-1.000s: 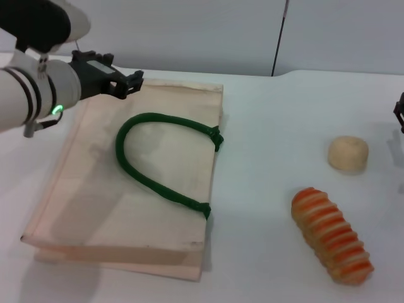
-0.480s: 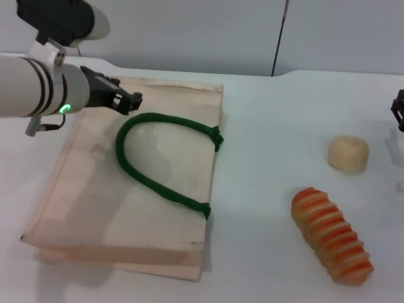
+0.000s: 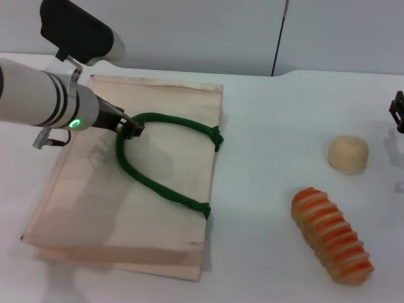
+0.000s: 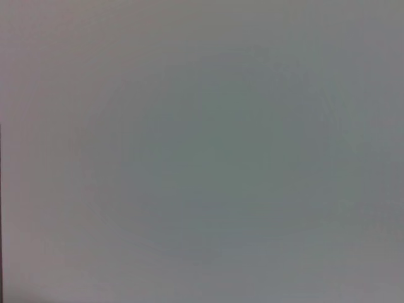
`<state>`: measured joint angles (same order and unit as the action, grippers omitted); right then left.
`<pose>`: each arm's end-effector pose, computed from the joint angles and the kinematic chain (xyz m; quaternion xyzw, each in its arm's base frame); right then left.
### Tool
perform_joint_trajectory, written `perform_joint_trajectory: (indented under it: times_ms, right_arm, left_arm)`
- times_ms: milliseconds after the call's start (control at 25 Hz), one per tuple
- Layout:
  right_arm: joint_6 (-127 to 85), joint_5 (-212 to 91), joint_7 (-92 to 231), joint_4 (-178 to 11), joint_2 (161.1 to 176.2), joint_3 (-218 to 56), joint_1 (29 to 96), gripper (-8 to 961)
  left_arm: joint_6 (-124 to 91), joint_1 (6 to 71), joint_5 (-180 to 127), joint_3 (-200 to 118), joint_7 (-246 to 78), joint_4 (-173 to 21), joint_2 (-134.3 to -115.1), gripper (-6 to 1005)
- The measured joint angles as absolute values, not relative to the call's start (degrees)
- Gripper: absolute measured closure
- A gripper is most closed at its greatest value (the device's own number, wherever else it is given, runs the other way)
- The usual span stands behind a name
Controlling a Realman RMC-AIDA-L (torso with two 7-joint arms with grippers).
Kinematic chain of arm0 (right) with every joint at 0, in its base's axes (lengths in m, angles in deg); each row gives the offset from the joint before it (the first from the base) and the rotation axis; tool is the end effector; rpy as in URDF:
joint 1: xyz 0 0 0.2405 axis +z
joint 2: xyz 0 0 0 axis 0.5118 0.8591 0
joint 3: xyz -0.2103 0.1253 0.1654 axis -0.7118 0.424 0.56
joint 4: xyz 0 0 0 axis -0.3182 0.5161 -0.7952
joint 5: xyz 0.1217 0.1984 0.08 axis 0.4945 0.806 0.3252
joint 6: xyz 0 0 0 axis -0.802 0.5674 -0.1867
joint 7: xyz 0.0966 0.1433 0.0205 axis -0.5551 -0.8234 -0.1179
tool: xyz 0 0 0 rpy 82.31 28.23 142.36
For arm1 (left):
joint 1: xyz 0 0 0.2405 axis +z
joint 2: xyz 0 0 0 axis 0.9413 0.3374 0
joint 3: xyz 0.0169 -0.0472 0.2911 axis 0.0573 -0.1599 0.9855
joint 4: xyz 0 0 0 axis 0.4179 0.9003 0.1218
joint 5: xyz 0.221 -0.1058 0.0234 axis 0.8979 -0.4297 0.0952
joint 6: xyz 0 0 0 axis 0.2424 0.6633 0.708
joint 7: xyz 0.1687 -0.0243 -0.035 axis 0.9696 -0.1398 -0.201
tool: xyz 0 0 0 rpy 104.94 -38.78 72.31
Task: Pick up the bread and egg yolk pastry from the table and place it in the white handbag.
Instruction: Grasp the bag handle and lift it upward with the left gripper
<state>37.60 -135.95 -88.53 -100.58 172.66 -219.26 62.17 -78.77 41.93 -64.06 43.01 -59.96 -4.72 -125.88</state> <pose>0.3760 0.4413 -0.0680 -0.6625 0.2929 0.1758 0.6666 -0.2485 0.4701 -0.0377 -0.8671 -0.3088 0.0891 0.3805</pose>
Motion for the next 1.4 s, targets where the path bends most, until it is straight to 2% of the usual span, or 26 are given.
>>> perform_joint_trajectory:
  times_ms: [1400]
  right_arm:
    - [37.6, -135.8, -88.5, -101.0, 172.66, -219.3, 62.8, 167]
  left_arm:
    - [-73.8, 38.3, -64.4, 42.3, -59.5, -12.4, -126.14, 551]
